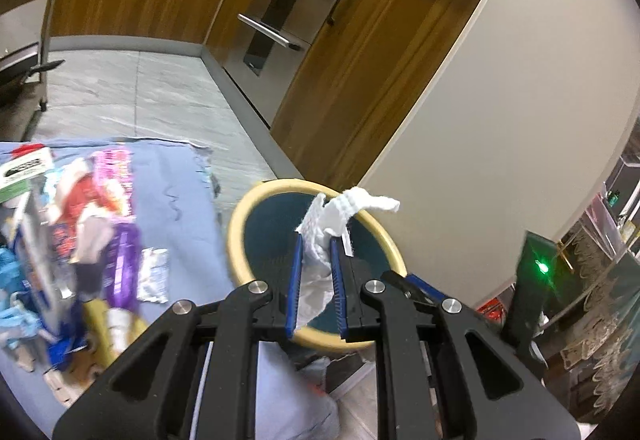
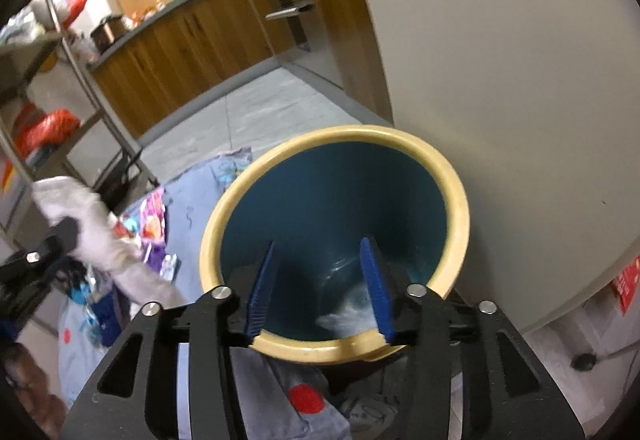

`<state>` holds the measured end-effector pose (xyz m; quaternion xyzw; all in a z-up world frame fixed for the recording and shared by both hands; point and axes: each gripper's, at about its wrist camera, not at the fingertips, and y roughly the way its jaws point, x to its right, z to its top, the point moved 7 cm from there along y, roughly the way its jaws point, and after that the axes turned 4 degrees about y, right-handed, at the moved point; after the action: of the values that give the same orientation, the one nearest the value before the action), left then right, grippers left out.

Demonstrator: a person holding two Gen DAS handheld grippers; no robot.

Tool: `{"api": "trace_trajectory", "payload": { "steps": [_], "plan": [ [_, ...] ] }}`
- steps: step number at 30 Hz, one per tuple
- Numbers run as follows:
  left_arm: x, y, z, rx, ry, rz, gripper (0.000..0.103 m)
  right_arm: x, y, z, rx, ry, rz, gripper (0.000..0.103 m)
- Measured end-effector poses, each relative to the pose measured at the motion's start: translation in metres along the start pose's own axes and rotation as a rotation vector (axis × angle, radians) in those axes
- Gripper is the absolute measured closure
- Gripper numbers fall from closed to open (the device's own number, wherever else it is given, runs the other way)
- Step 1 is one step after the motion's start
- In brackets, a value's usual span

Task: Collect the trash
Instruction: 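Carry both items to the teal bin and open both grippers over it, then move both tools back over the trash pile on the cushion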

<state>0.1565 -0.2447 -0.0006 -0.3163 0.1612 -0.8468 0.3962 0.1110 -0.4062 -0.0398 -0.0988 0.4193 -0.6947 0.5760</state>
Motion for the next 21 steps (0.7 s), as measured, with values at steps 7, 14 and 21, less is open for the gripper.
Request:
{"api": "trace_trajectory", "payload": {
  "steps": [7,14,21],
  "plan": [
    [0.004,0.052,0.003,-0.058,-0.064,-0.024,0.089,0.016,-0.013,0.006,0.049,0.098,0.023,0.045],
    [-0.010,0.077,-0.019,-0.139,-0.081,0.037,0.053,0.019,-0.009,0.008,0.046,0.119,0.029,0.044],
    [-0.019,0.055,-0.022,-0.115,-0.055,0.061,0.048,0.016,-0.008,0.009,0.052,0.112,0.043,0.037]
  ]
}}
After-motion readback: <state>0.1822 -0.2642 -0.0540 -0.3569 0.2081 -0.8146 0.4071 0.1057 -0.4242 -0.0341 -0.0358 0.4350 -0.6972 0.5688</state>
